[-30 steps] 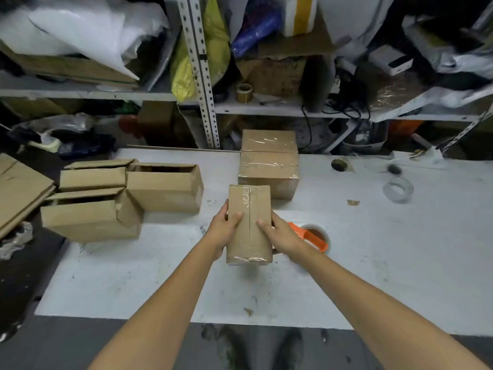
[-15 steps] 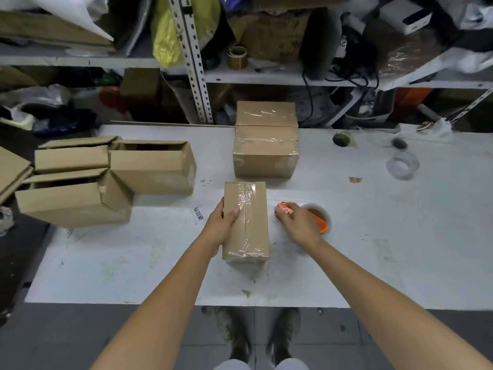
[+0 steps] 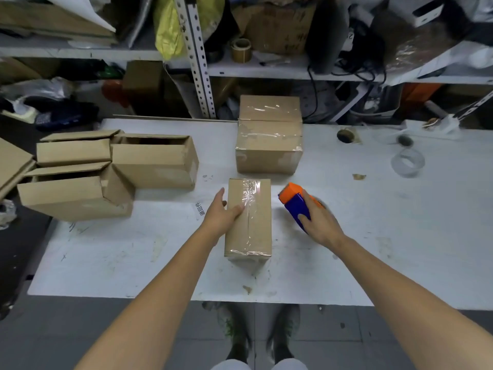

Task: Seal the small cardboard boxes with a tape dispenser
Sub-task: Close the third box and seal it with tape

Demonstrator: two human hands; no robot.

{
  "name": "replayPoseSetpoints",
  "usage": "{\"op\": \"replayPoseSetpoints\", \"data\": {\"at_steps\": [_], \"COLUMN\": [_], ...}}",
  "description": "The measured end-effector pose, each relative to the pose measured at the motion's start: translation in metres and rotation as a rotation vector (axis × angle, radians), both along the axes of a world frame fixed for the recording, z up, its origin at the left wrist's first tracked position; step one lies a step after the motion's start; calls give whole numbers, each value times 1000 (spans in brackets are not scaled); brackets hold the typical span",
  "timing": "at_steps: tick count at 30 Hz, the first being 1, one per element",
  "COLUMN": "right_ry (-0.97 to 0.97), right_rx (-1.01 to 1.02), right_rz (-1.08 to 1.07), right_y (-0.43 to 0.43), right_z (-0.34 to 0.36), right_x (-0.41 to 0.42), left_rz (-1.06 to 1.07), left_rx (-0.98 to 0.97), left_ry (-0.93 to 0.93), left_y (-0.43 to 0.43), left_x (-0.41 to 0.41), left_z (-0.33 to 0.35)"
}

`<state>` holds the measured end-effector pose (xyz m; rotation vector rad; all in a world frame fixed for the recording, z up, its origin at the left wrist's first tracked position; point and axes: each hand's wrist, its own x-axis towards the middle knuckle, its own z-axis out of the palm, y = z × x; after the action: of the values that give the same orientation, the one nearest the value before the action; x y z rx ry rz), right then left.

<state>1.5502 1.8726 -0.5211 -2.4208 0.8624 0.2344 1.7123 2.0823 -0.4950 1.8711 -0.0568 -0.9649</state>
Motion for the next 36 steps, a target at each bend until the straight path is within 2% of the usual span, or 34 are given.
{"op": "replayPoseSetpoints", "data": {"at_steps": [3, 5, 7, 11, 13, 19, 24, 29, 33, 36], "right_ry": [-153, -197, -221, -213, -211, -210, -286, -267, -248, -190], "right_rx": [149, 230, 276, 241, 205, 175, 161, 173, 216, 217], "right_rz": [-53, -12, 83, 234, 290, 354, 400, 432, 430, 423], "right_y": [-12, -17, -17, -11, -10, -2, 2, 3, -1, -3], "right_z": [48, 81, 114, 160, 175, 190, 190, 185, 174, 163], "right_x": [5, 11, 22, 46, 55, 69, 78, 85, 86, 87], "left_rz": [-26, -32, -101, -265, -292, -261, -135, -175, -151, -196], "left_rx": [98, 25, -118, -352, -397, -324, -300, -264, -281, -235], "left_ry": [-209, -318, -261, 43, 60, -35, 59, 48, 114, 57], "left_y": [-9, -18, -28, -37, -35, -27, -20, -18, -17, -17], "left_x": [5, 10, 16, 29, 35, 44, 53, 57, 59, 60], "left_z": [22, 43, 69, 114, 128, 140, 134, 125, 116, 107]}}
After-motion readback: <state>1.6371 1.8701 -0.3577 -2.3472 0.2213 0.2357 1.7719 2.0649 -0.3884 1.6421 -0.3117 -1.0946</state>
